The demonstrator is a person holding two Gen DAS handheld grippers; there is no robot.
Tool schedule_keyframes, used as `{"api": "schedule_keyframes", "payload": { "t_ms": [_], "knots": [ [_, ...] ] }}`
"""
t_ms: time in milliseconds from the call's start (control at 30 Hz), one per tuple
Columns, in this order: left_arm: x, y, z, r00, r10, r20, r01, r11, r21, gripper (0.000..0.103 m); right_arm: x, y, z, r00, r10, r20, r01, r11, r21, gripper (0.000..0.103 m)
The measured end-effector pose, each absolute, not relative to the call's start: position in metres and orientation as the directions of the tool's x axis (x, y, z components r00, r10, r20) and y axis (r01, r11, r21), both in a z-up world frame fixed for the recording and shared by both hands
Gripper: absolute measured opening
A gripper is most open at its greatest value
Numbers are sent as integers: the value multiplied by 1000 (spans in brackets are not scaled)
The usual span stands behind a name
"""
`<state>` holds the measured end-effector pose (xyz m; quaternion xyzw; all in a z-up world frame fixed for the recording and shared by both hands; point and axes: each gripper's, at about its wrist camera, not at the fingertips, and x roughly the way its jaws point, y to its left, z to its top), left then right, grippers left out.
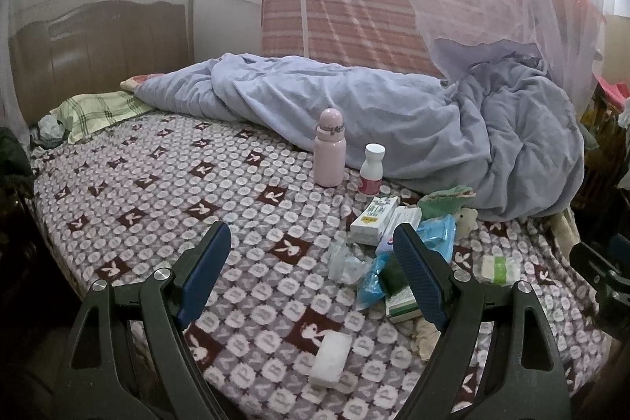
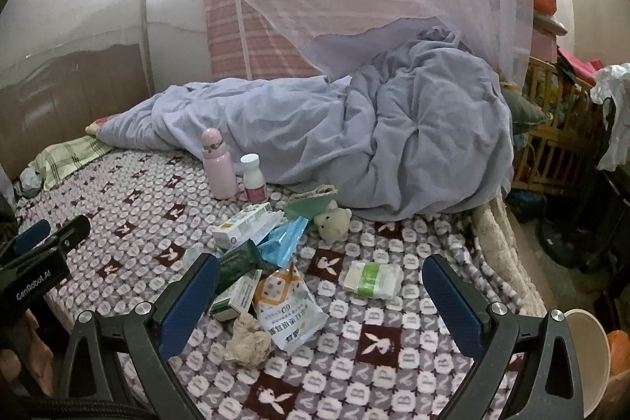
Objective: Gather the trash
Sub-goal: 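Grasp the white block with the left tool while the right tool grasps the crumpled beige tissue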
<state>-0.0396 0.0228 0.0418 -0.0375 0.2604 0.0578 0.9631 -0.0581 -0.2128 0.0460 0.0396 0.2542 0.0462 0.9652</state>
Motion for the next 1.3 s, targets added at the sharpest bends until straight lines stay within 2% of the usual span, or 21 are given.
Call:
{"api": "schedule_keyframes", "payload": {
  "t_ms": [267, 400, 600, 767, 867, 900, 1000, 1167, 1200, 1300],
  "knots": [
    [-32, 26, 30, 837, 95, -538, -136, 990, -36, 84, -51, -208, 35, 848, 110, -519, -84, 994, 73, 102],
    [-28, 29, 22, 823, 94, -561, -130, 991, -25, 84, -46, -212, 29, 816, 116, -567, -88, 993, 77, 102],
    [-24, 38, 0, 769, 74, -635, -71, 997, 29, 84, -33, -216, 2, 728, 160, -666, -127, 987, 98, 102],
    [-28, 43, -27, 699, 3, -716, 14, 1000, 18, 84, -32, -205, -25, 666, 248, -703, -210, 967, 142, 102],
    [-29, 41, -43, 651, -48, -758, 51, 999, -19, 84, -26, -190, -43, 611, 284, -739, -251, 955, 159, 92],
    [-28, 39, -49, 635, -62, -770, 63, 998, -28, 84, -22, -184, -50, 589, 301, -750, -264, 949, 174, 84],
    [-24, 32, -65, 600, -71, -797, 82, 996, -26, 84, -9, -170, -74, 518, 356, -778, -288, 929, 233, 69],
    [-9, 23, -85, 555, -73, -829, 100, 995, -20, 83, 10, -157, -100, 439, 407, -801, -305, 906, 293, 65],
    [-6, 22, -89, 548, -76, -833, 104, 994, -22, 80, 13, -155, -104, 426, 415, -804, -307, 902, 303, 61],
    [6, 18, -105, 503, -76, -861, 106, 994, -25, 60, 23, -154, -119, 388, 420, -820, -295, 900, 322, 50]
  ]
}}
